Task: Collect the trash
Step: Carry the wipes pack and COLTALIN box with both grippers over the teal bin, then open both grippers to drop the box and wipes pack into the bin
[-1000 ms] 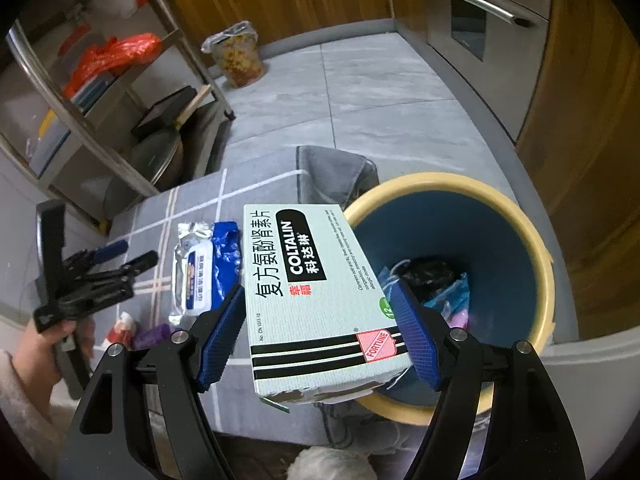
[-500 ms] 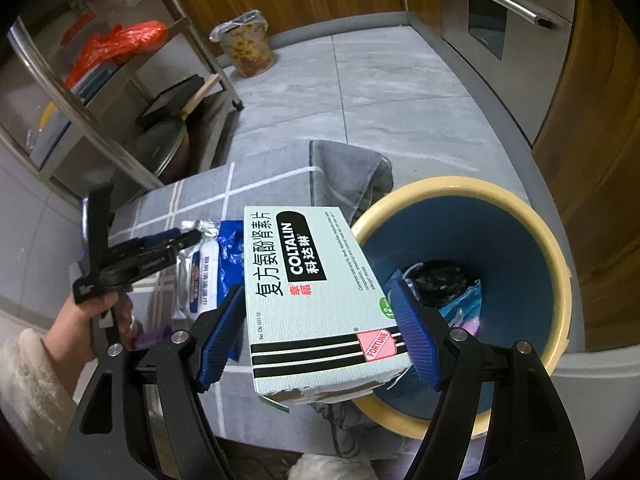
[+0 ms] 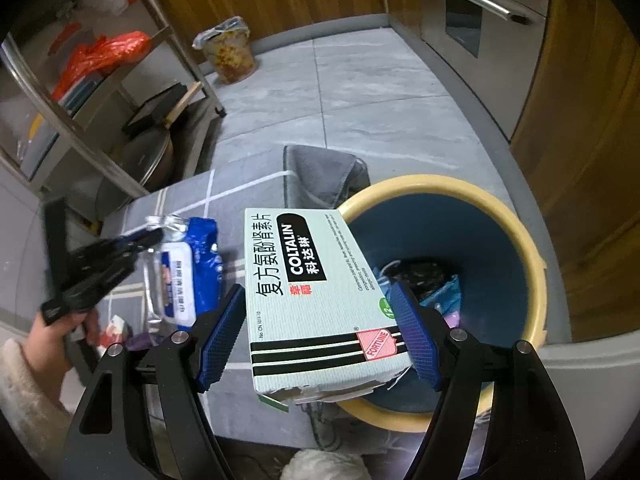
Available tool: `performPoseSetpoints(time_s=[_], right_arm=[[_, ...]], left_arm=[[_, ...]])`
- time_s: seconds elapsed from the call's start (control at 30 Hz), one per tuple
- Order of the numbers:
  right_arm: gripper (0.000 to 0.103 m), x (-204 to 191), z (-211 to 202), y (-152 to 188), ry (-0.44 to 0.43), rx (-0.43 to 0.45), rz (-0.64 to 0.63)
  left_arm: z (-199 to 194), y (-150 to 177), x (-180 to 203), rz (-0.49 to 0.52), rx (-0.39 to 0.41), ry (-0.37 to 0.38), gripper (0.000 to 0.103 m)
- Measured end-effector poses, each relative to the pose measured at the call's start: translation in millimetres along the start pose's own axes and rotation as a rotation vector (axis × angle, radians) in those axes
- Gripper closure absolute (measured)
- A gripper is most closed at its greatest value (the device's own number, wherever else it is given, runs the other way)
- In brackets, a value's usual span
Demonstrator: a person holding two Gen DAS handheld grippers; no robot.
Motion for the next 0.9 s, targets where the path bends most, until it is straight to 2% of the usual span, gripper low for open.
performPoseSetpoints(time_s=[0.23,0.4,0.67,0.83,0.87,0.9], right_arm=[[0.028,23.6,-15.6,6.2,0.038,0.028,0.043],[0.028,46.4,-21.3,13.1,0.055,0.036,0.095],[0.028,85.5,-15.1,21.4,0.093,0.005,0.17],[0.028,96.5,-8.6,25.9,0.114,-0.022,0.177],[0.035,97.5,-7.2,27.0,0.113,-0.028,0.177],[0.055,98.5,-3.7,28.8,0.11,-0.048,0.174]], left_arm=[[-64.9,5.3,49.8,0.097,0.114,-0.032,0.095],[-96.0,6.8,68.7,0.13,0.186,-0.053,0.096],[-132.2,-15.5,106.5,0.169,0.262,-0.021,0.097],[-135.1,-28.0,142.8,0.206,0.268,0.026,0.097],[-131.1,-31.6,154.5,0.21,0.258,0.049,0.097],[-127.7,-33.7,160.9,0.215,0.251,0.055,0.097]])
Point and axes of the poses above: each gripper's, at about its wrist camera, not at the fingertips, and z roughly the way its jaws point, x to its right, y to its underside, the point moved 10 cm from there along z, roughly the way its jaws point, and after that the axes turned 13 degrees about -x, right-handed, at the moved point
